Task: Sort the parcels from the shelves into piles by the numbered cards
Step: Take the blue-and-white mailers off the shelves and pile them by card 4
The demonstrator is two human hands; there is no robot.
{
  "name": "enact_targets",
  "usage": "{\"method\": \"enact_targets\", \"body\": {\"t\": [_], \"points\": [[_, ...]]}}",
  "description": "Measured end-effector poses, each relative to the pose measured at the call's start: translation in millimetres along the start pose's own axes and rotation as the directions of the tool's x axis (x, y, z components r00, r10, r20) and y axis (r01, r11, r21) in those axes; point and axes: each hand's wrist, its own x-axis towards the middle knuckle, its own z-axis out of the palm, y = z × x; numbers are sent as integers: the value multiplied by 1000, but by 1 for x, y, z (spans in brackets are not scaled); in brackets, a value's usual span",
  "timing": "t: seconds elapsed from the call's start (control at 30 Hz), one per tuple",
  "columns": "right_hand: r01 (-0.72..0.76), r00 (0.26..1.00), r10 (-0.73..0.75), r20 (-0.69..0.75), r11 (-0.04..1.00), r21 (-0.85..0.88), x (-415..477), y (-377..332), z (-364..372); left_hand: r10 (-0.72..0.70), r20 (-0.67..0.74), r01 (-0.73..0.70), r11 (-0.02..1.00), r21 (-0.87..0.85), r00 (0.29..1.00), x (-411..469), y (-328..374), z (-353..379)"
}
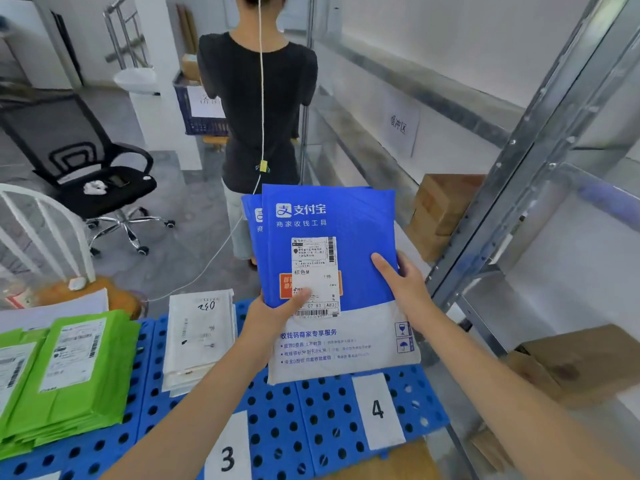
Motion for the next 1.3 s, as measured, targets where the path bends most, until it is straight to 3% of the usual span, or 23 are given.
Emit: {"method": "enact_targets", "body": {"t": [0.5,0.8,1.07,1.3], "points": [[-206,964,208,167,978,-29,105,100,-14,-114,-175,126,991,54,978,87,-67,24],[-366,906,378,190,925,-97,128,167,-10,-238,-332,249,968,-10,913,119,-123,23],[-367,910,389,143,917,-154,136,195,-6,-168,-464,258,956,138,870,136,-143,19],[-222,973,230,-2,938,-268,121,205,2,-96,-518,283,912,295,850,142,-151,20]]}}
